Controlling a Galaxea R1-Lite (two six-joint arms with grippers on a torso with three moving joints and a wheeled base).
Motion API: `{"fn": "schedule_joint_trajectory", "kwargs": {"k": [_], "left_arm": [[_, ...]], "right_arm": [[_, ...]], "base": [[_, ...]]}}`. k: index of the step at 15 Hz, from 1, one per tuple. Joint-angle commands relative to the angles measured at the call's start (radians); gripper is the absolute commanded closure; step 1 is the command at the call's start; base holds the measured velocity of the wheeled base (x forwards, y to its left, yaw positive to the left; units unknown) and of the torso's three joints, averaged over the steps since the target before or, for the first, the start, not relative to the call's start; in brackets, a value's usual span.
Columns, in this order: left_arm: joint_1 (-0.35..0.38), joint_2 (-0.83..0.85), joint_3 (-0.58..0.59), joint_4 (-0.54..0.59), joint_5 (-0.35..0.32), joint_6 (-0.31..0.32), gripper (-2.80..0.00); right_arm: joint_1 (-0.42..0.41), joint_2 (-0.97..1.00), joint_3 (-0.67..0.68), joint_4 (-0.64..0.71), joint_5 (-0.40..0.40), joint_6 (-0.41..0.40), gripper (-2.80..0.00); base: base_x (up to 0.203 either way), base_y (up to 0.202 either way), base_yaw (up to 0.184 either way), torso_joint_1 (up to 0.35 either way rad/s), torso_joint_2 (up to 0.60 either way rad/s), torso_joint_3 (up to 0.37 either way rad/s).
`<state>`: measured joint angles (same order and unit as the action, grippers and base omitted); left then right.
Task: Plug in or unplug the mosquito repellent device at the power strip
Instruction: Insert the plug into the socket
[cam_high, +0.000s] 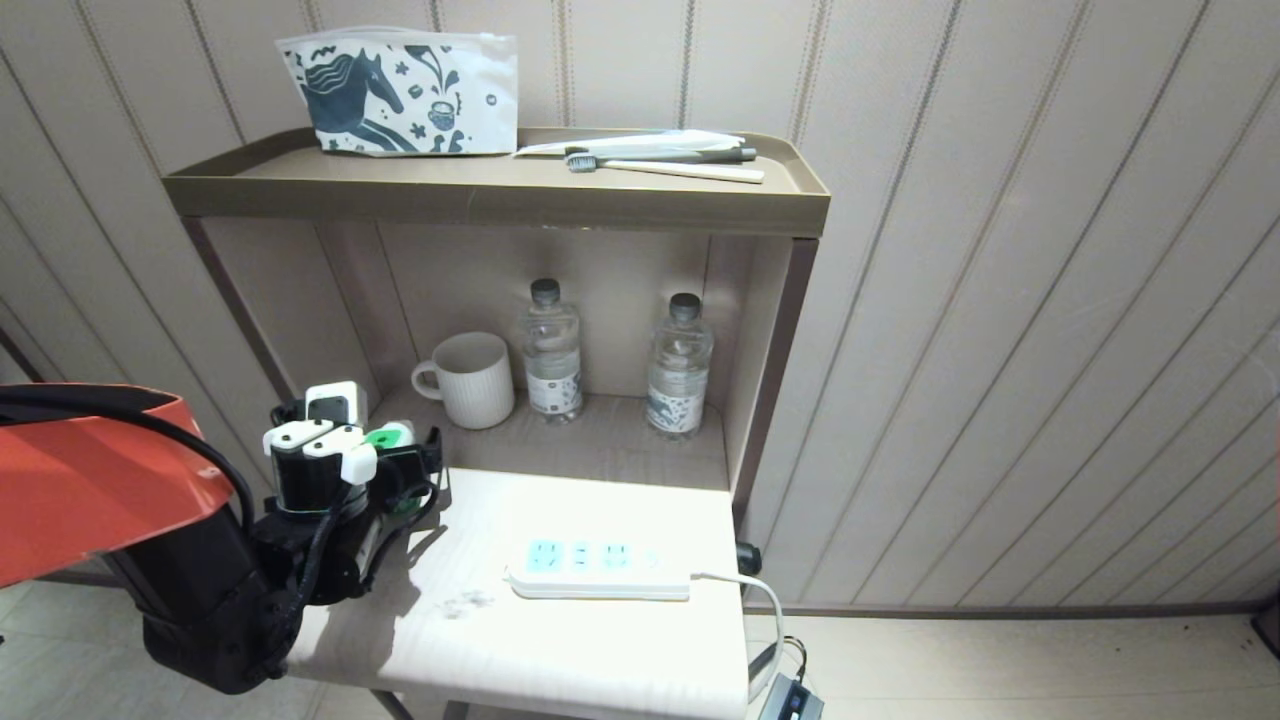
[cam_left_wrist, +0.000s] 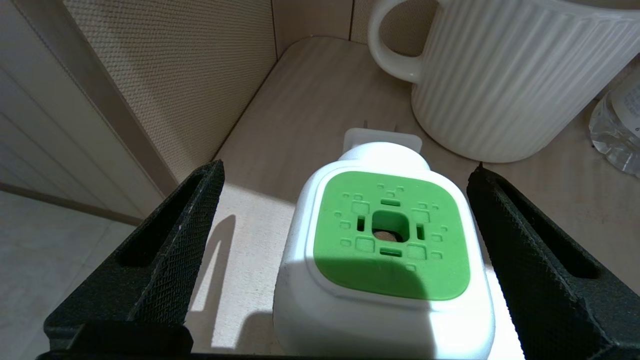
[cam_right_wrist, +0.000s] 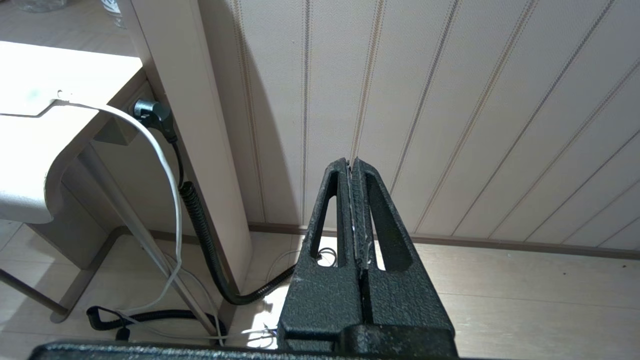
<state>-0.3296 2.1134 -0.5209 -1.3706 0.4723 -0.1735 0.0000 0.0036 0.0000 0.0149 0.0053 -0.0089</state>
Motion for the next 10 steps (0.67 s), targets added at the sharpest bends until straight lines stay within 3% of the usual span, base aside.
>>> {"fn": "schedule_joint_trajectory", "kwargs": {"k": [1, 10], "left_arm": [[-0.009, 0.001, 0.0, -0.007, 0.003, -0.001, -2.8], [-0.026, -0.011, 0.012, -0.005, 0.005, -0.001, -2.8]], "right_arm": [[0.0, -0.001, 0.0, 0.0, 0.0, 0.0, 0.0], [0.0, -0.001, 0.0, 0.0, 0.001, 0.0, 0.0]], "base": [[0.0, 0.0, 0.0, 0.0, 0.0, 0.0], [0.0, 0.0, 0.0, 0.0, 0.0, 0.0]]}}
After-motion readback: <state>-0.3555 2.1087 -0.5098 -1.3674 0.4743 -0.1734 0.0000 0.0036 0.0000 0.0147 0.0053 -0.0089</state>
